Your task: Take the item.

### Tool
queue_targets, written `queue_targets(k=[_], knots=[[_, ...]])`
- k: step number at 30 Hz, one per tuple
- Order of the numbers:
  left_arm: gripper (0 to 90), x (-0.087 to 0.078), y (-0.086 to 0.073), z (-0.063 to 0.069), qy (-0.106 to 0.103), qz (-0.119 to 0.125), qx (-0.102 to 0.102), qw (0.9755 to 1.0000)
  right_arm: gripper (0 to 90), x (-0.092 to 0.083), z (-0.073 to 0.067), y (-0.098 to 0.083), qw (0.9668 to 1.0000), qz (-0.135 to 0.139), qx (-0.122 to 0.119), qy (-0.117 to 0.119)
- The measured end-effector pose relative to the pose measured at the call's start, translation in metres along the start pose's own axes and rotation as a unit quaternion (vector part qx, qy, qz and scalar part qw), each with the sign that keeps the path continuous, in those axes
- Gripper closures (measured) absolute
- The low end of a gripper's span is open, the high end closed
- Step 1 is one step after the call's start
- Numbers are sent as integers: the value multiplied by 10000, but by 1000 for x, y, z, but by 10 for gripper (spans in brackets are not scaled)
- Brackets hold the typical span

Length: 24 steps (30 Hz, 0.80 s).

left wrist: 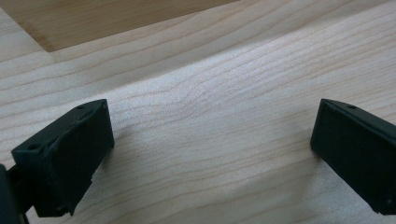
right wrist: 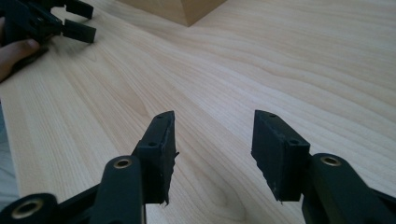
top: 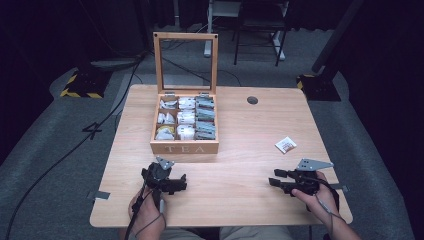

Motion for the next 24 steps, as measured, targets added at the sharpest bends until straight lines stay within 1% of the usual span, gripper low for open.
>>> queue_targets(k=[4,6,9,12,14,16,17,18,19,21,22,24], knots=[[0,0,0,0,-2,5,-1,10000,491,10,0,-6,9996,-146,-177,-132],[0,0,0,0,0,5,-2,10000,480,13,-1,-8,9989,-222,-324,-237],[0,0,0,0,0,5,-1,10000,457,17,-3,-11,9973,-303,-540,-401],[0,0,0,0,0,1,-1,10000,421,20,-2,-13,9956,-367,-695,-515],[0,0,0,0,0,1,-2,10000,398,22,-2,-14,9947,-426,-753,-559],[0,0,0,0,-3,5,-1,10000,342,25,-1,-17,9937,-549,-790,-577],[0,0,0,0,1,1,-1,10000,299,27,-1,-18,9935,-483,-848,-592],[0,0,0,0,0,2,-1,10000,275,28,-2,-18,9930,-478,-903,-599],[0,0,0,0,-3,6,-1,10000,242,30,-2,-18,9920,-518,-978,-612],[0,0,0,0,0,6,-1,10000,174,32,-3,-18,9913,-567,-1017,-620],[0,0,0,0,1,3,-1,10000,152,33,-4,-18,9910,-601,-1034,-603],[0,0,0,0,2,3,-1,10000,145,34,-5,-18,9908,-621,-1039,-613]])
Point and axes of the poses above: each handheld gripper's, and its own axes: x roughly forward along the jaws, y roughly out of its top, z roughly to its right, the point moved 4 cm from there along x, roughly forward along the jaws, and after that the axes turned 13 degrees about x, right-handed, at the moved point
